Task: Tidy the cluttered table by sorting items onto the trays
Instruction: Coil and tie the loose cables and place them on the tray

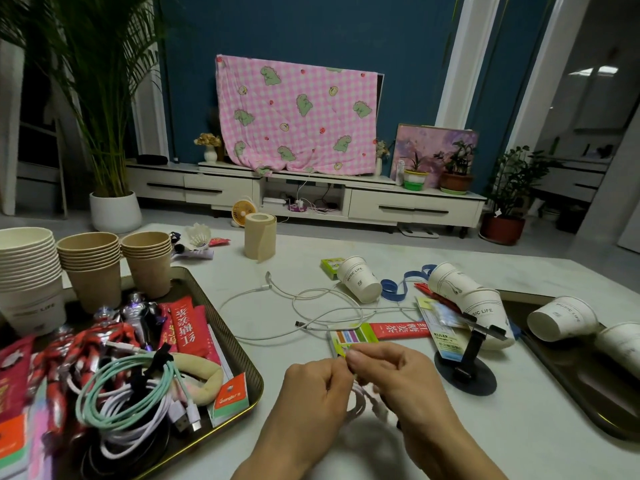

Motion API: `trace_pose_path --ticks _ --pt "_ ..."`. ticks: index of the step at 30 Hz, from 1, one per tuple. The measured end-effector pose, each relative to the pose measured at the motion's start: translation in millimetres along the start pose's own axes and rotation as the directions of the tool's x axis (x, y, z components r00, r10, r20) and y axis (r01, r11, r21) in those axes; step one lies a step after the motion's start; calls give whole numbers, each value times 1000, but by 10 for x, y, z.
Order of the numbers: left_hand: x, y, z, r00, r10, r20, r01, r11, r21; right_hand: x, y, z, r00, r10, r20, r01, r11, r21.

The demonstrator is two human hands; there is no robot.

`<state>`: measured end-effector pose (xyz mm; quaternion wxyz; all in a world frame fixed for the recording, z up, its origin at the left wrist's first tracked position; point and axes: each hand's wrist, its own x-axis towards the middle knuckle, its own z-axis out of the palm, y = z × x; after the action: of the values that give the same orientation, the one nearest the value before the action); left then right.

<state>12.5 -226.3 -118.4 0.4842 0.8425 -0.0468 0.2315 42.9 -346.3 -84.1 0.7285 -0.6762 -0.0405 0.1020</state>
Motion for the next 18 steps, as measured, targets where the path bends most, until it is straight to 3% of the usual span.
trace_pose_path --ticks 2,4,7,12,15,16,18 --pt "-26 -58 60 997 4 80 -9 999 52 37 -59 -31 990 -109 -95 113 993 38" --pt "-42 -95 93 998 -28 59 24 997 68 81 -126 -68 964 -222 -143 226 974 11" --pt "17 -110 43 990 -121 -76 118 992 -37 88 -153 -67 957 -264 -124 269 963 25" --pt "98 68 -8 976 -214 -27 196 933 -303 131 -278 -80 921 -354 -161 366 929 50" --pt "87 165 -10 983 -177 39 180 921 -345 198 -348 -85 800 -533 -275 511 846 -154" --pt "78 193 -10 987 -153 54 163 927 -337 208 -344 -78 774 -587 -237 533 807 -256" --pt "70 243 -7 992 -113 60 127 937 -327 200 -292 -35 794 -606 -41 547 743 -384"
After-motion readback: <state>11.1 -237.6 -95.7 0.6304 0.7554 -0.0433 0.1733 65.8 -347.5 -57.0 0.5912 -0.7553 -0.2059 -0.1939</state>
